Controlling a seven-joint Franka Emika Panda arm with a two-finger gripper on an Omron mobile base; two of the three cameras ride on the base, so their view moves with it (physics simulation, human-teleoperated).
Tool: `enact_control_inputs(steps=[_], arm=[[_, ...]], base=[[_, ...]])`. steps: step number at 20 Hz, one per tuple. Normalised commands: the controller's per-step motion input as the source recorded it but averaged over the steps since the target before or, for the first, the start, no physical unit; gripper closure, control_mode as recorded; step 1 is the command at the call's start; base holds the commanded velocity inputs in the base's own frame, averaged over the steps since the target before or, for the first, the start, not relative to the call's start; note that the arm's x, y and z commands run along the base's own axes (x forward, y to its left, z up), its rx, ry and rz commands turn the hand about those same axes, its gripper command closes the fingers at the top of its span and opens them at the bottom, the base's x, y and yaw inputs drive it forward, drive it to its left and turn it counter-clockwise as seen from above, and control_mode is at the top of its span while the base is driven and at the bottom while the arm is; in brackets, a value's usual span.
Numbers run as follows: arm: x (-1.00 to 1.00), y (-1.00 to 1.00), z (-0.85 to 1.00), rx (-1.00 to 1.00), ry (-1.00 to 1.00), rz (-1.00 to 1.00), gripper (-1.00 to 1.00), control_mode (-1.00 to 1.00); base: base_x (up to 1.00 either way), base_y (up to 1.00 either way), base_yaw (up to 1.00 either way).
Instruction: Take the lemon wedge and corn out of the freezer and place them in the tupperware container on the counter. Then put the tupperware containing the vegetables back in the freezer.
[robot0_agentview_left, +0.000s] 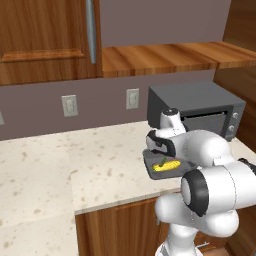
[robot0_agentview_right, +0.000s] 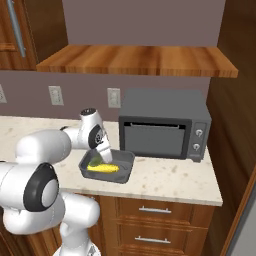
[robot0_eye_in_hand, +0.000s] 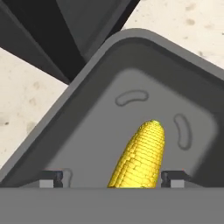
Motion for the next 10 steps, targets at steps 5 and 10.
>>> enact_control_inputs(steps=[5,10], arm=[[-0.23,-0.39,0.80,0.02,-0.06,0.00,-1.00,-1.00],[-0.17,-0.63,0.23,0.00,0.00,0.01,-1.00,-1.00]], base=[[0.00,0.00,0.00],[0.00,0.00,0.00]])
